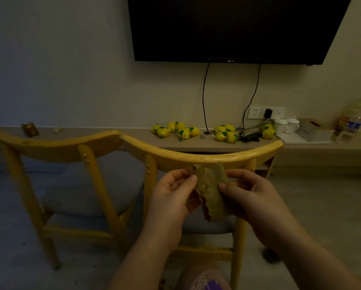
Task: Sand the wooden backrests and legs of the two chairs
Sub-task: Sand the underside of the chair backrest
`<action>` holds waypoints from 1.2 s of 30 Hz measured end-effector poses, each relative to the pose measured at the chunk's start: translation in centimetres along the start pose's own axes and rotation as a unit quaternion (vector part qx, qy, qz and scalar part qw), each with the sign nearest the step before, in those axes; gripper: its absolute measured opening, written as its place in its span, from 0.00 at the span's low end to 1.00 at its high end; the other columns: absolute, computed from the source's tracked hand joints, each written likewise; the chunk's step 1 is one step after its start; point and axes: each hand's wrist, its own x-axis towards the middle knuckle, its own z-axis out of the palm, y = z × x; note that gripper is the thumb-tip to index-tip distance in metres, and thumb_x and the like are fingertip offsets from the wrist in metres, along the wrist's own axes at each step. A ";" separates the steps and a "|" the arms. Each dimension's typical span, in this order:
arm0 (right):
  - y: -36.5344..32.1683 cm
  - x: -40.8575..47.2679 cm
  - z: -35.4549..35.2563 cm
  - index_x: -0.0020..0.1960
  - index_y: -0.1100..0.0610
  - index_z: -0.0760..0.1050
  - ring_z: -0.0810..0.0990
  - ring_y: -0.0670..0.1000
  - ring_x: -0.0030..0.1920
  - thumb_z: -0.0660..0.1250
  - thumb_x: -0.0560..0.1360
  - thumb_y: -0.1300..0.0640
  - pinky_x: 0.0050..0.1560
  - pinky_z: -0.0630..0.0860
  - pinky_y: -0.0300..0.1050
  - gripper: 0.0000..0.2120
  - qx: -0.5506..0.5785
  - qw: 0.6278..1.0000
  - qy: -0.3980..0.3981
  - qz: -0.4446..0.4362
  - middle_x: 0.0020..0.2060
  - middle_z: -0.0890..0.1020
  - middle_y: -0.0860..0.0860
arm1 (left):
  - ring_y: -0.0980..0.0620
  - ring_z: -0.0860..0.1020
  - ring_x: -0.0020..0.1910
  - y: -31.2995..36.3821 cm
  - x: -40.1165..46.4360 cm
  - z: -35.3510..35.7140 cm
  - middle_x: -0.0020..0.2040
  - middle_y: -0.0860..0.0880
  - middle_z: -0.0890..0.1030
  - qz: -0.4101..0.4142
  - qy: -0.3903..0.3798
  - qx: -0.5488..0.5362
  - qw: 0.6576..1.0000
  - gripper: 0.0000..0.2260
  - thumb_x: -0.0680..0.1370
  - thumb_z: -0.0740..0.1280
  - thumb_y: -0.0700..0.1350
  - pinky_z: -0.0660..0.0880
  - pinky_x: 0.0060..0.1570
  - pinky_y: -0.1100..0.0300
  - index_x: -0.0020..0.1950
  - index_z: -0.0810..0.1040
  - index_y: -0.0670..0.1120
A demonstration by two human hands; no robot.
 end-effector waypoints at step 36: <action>3.7 3.0 -4.2 0.57 0.48 0.81 0.84 0.49 0.56 0.73 0.74 0.65 0.54 0.84 0.50 0.16 -0.170 0.950 -0.025 -0.261 0.53 0.84 0.46 | 0.56 0.85 0.50 -3.1 1.9 1.8 0.48 0.55 0.87 0.074 -0.010 0.130 0.989 0.15 0.69 0.82 0.44 0.82 0.45 0.62 0.49 0.84 0.61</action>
